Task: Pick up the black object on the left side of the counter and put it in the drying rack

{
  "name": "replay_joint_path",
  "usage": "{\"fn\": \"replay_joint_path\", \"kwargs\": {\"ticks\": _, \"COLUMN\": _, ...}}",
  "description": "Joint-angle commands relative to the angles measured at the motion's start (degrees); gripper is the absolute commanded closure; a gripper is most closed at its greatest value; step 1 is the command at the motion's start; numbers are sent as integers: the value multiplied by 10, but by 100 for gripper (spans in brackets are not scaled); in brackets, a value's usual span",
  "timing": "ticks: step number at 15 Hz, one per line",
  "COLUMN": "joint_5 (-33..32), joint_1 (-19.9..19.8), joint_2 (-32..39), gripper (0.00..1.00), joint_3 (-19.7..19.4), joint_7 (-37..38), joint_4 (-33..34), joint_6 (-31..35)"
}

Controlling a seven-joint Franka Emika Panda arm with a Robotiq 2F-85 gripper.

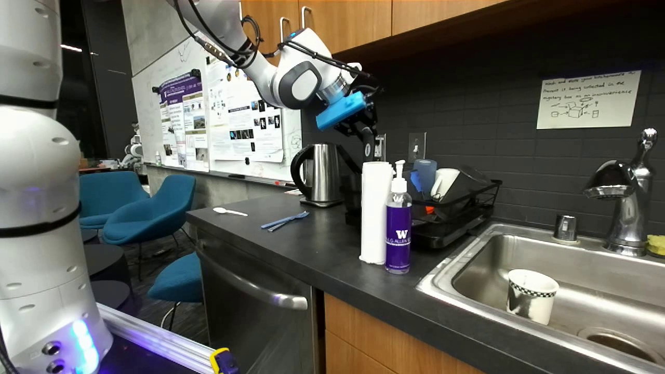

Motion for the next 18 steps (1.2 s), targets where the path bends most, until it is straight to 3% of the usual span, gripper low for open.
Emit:
{"fn": "replay_joint_path", "kwargs": {"ticks": 1, "joint_5": 24, "joint_1": -10, "joint_2": 2, "gripper": 82, "joint_3": 12, "joint_7": -23, "joint_4": 5, "joint_6": 9}}
{"fn": "replay_joint_path", "kwargs": {"ticks": 10, "joint_5": 17, "joint_1": -12, "joint_2": -5, "gripper": 82, "joint_3": 3, "joint_7": -9, "joint_4": -8, "joint_6": 10}}
{"fn": "replay_joint_path", "kwargs": {"ticks": 11, "joint_5": 17, "joint_1": -12, "joint_2": -6, "gripper": 72, "joint_3": 3, "joint_7": -8, "joint_4": -10, "joint_6": 5}}
{"fn": "replay_joint_path", "kwargs": {"ticks": 15, "joint_5": 15, "joint_1": -13, "joint_2": -6, "gripper": 65, "joint_3": 1, "joint_7": -5, "joint_4": -11, "joint_6": 5}}
{"fn": "replay_joint_path", "kwargs": {"ticks": 18, "joint_5": 16, "joint_1": -13, "joint_2": -6, "gripper": 47, "joint_3": 2, "joint_7": -4, "joint_4": -10, "joint_6": 3}}
